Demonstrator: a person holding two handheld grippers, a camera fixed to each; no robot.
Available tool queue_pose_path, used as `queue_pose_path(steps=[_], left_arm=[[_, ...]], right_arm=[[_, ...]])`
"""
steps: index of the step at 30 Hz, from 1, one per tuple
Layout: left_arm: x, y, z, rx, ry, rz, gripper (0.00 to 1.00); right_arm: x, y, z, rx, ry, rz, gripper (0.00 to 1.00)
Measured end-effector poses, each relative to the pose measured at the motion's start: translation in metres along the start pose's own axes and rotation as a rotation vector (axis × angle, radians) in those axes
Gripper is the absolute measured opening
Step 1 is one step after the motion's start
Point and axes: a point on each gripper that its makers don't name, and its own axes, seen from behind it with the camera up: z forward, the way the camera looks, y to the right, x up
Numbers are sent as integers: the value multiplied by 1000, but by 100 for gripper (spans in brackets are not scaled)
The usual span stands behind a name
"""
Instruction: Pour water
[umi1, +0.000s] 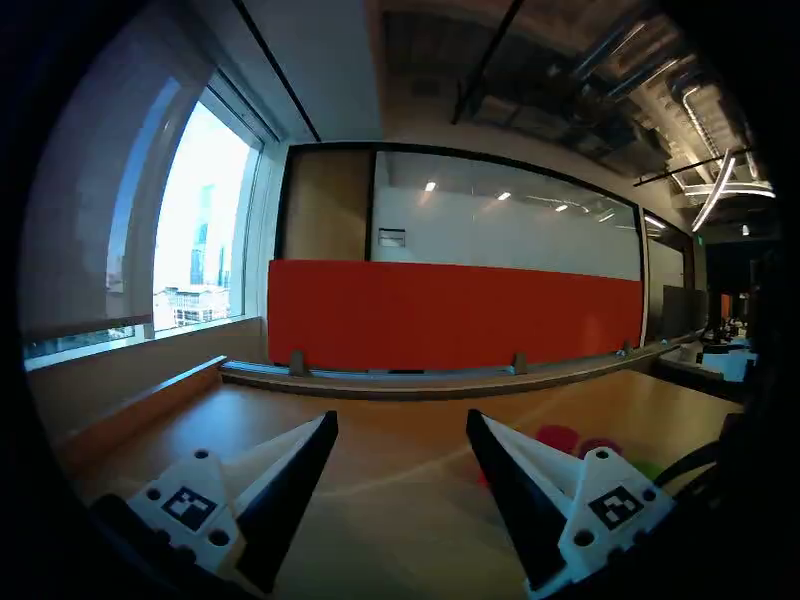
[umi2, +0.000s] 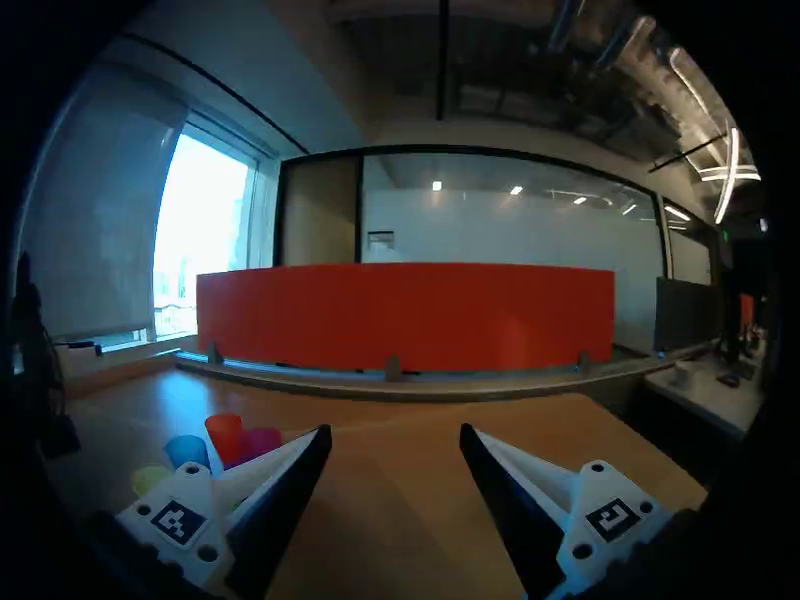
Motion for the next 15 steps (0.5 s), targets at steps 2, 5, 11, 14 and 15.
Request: queue_pose_path(steps=[2, 5, 11, 14, 15], left_arm=[[12, 0, 3, 2, -3, 2, 96], [32, 0, 7, -7, -6, 1, 96], [70, 7, 11, -58, -11, 14, 96], [78, 14, 12, -95, -14, 16, 96], [78, 16, 13, -110, -18, 15, 96]], right_arm=[[15, -2, 0, 5, 4, -5, 99], [42, -6, -1, 19, 23, -13, 99], [81, -8, -2, 35, 47, -29, 99], [85, -6, -2, 34, 41, -31, 99], [86, -6, -2, 35, 38, -31, 99]])
